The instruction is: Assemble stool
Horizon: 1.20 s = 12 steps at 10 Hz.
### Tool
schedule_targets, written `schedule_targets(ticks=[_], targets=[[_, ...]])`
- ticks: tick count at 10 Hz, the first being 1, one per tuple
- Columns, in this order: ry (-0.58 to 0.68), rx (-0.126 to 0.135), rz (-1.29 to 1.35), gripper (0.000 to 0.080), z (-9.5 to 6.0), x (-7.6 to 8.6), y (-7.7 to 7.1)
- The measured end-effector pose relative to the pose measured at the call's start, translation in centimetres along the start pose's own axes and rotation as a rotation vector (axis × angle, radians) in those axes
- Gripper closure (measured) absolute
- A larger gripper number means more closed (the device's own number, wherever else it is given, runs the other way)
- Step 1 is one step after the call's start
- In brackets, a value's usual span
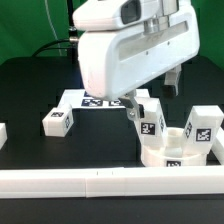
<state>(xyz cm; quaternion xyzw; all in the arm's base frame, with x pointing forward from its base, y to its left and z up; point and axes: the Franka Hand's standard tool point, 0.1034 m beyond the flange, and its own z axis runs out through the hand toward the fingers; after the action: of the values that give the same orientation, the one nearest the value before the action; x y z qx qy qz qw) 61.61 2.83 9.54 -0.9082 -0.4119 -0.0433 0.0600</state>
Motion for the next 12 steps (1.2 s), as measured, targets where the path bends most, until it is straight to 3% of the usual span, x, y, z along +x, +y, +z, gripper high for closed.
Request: schedule_targets(ticks=[5,7,9,10,12], targets=[[-0.033,-0.014,-0.307,0.0150,0.25,-0.44,0.27],[-0.032,-0.016,-0.293,0.0150,0.29,-0.34,0.17],[-0.032,-0.015,-0.285,0.0387,0.32,-0.22,0.06],[-0.032,-0.016,-0.285,0.0459,0.27,-0.23,0.10],[-0.031,-0.017,-0.246,0.0459,0.26,-0.23,0.12]])
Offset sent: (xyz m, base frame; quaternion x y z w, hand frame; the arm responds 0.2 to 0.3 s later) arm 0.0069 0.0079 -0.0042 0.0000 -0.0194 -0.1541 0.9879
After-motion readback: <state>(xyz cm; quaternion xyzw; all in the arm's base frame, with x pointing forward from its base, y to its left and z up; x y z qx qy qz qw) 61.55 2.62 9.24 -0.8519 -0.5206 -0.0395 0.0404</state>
